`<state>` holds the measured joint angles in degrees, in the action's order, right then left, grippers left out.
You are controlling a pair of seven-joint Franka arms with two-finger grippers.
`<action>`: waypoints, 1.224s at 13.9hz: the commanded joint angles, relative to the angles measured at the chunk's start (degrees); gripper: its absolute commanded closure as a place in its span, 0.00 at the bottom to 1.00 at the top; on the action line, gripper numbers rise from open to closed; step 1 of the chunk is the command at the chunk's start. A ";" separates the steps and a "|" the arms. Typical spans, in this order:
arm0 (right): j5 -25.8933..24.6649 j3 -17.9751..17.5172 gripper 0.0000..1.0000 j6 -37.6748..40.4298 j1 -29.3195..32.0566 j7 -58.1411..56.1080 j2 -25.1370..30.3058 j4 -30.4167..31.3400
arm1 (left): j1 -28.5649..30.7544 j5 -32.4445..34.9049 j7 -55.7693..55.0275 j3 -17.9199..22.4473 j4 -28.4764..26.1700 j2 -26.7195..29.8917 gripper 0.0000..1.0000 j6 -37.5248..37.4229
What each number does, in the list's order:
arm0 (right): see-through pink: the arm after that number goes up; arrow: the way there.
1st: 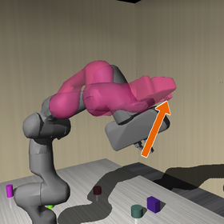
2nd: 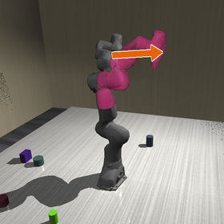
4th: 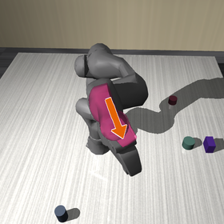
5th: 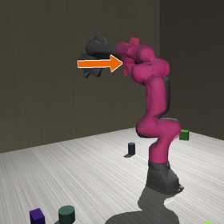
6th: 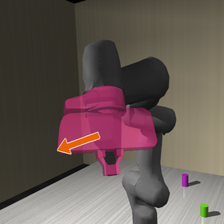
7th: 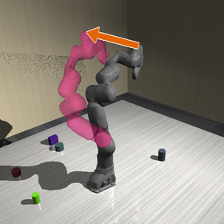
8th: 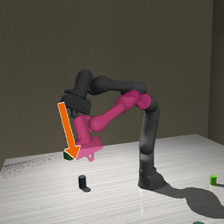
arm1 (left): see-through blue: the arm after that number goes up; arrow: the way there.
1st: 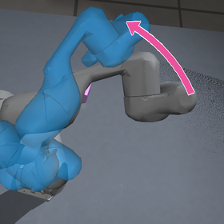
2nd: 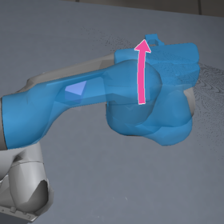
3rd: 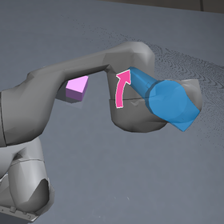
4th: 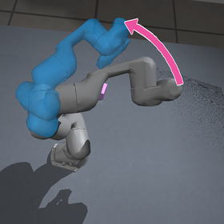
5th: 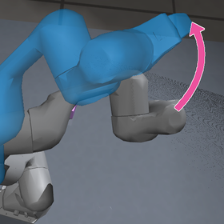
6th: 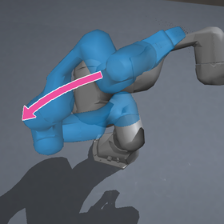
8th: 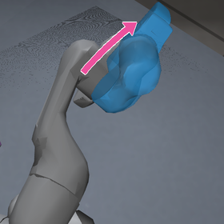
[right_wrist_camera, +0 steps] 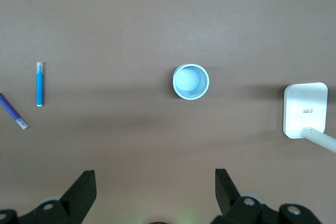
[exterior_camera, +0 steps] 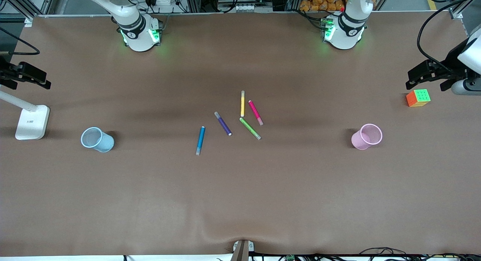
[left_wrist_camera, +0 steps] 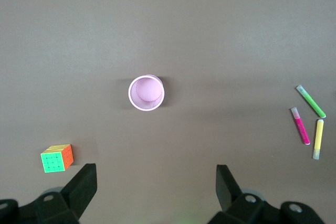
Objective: Place pink and blue markers in matching cups
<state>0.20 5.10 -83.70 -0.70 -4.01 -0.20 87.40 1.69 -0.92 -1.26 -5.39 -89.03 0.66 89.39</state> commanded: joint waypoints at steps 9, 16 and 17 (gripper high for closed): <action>0.68 -0.09 0.00 0.30 0.26 0.41 -0.33 -1.18 | -0.29 1.44 0.47 -2.43 -0.18 -2.67 0.00 -3.43; 0.68 -0.09 0.00 0.38 0.17 0.41 -0.33 -1.18 | -3.00 3.82 -2.94 -5.86 0.08 -9.09 0.00 -3.26; 0.68 -0.09 0.00 0.38 0.17 0.41 -0.33 -1.18 | -3.88 3.64 -4.61 -5.86 0.52 -10.49 0.00 -2.99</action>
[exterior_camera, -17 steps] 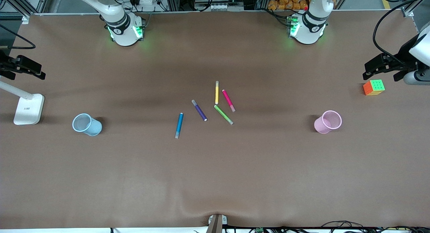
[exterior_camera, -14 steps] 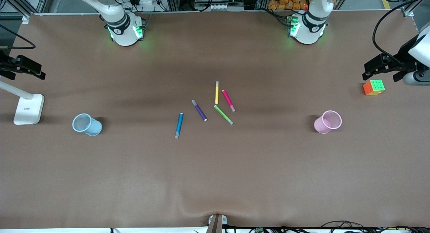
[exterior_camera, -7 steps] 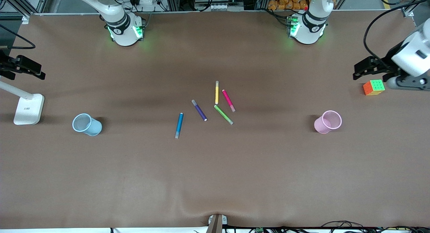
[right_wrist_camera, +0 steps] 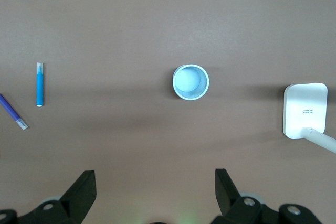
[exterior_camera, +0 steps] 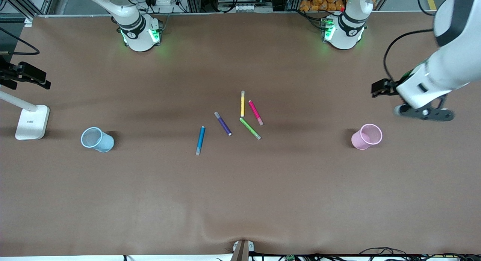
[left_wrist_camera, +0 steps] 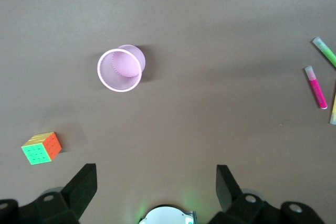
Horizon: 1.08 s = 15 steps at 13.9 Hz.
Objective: Place pink and blue markers in matching cups
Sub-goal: 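Move the left gripper over the pink marker among the markers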
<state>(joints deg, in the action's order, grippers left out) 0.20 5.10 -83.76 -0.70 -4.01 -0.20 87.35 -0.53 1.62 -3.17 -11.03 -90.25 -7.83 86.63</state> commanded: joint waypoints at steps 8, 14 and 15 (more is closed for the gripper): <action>0.68 -0.09 0.00 0.44 0.08 0.40 -0.41 -1.04 | -6.23 -0.56 -18.88 -1.62 1.21 -9.47 0.00 6.27; 0.59 -0.09 0.00 0.44 0.17 0.40 -0.41 -1.13 | -9.66 -1.80 -26.35 -1.63 -1.15 -13.61 0.00 12.67; 0.68 -0.09 0.00 0.44 0.17 0.40 -0.33 -1.13 | -10.62 -1.80 -27.67 -1.63 -2.90 -13.96 0.00 15.30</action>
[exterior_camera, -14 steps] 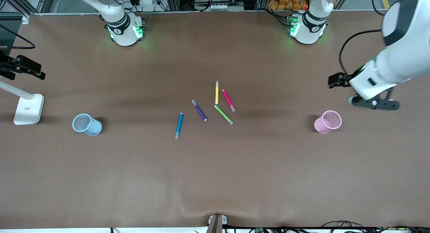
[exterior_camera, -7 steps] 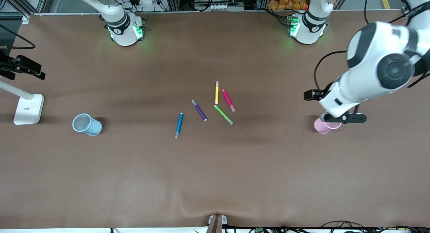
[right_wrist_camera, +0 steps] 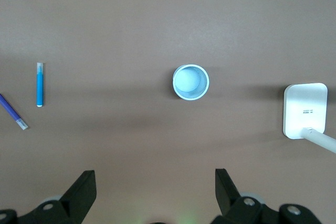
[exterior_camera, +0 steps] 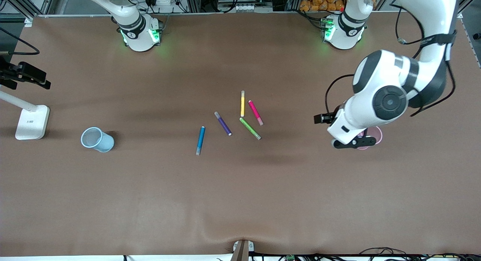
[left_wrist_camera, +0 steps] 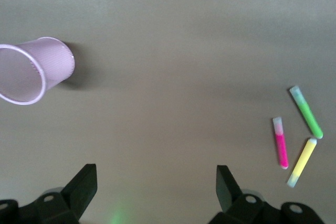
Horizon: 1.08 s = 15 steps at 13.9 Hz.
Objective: Place pink and blue markers in matching cups
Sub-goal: 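Move the left gripper over the pink marker among the markers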
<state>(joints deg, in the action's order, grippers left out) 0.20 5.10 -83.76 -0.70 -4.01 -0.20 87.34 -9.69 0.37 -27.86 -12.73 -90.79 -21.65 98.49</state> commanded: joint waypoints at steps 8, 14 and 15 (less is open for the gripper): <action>0.68 -0.09 0.00 0.44 0.17 0.41 -0.41 -1.12 | -10.69 -0.46 -23.53 0.08 -5.01 -7.60 0.00 14.88; 0.68 -0.09 0.00 0.35 0.08 0.41 -0.41 -1.03 | -15.54 -0.37 -31.89 0.08 -4.66 -13.32 0.00 22.44; 0.68 -0.09 0.00 0.35 0.08 0.41 -0.41 -1.03 | -15.63 -0.46 -32.25 0.08 -4.57 -14.02 0.00 23.49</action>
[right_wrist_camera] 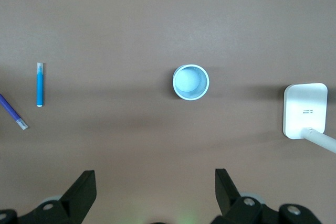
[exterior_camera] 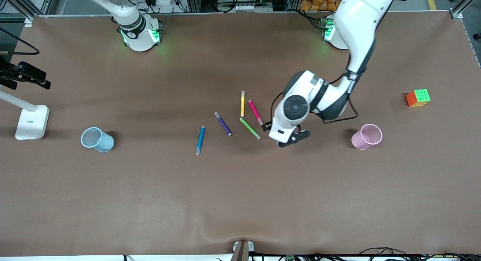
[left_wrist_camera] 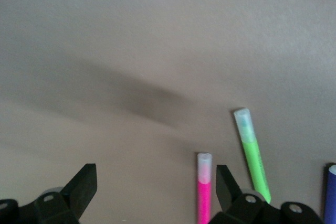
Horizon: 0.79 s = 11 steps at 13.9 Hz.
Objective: Place pink and blue markers in matching cups
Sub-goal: 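Move the left gripper over the pink marker among the markers, then lower the left gripper and close it on the pink marker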
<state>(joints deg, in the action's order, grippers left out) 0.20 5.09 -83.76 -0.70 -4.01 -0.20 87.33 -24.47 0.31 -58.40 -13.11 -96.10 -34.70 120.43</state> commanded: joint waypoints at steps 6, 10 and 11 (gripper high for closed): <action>1.56 -0.08 0.00 0.00 0.44 0.32 -0.41 -1.11 | -2.24 -2.24 -2.34 0.45 0.74 -3.88 0.12 4.54; 1.82 -0.08 0.00 -0.26 0.35 0.41 -0.59 -1.02 | -2.95 -3.03 -2.34 0.36 1.09 -5.28 0.14 5.77; 1.82 -0.08 0.00 -0.26 0.35 0.32 -0.59 -1.02 | -3.04 -3.64 -2.42 0.36 1.17 -5.90 0.14 6.82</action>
<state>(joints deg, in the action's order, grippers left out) 1.21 5.14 -84.18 -0.68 -4.01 -0.23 87.33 -26.86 -2.11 -59.75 -13.10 -96.03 -39.30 125.80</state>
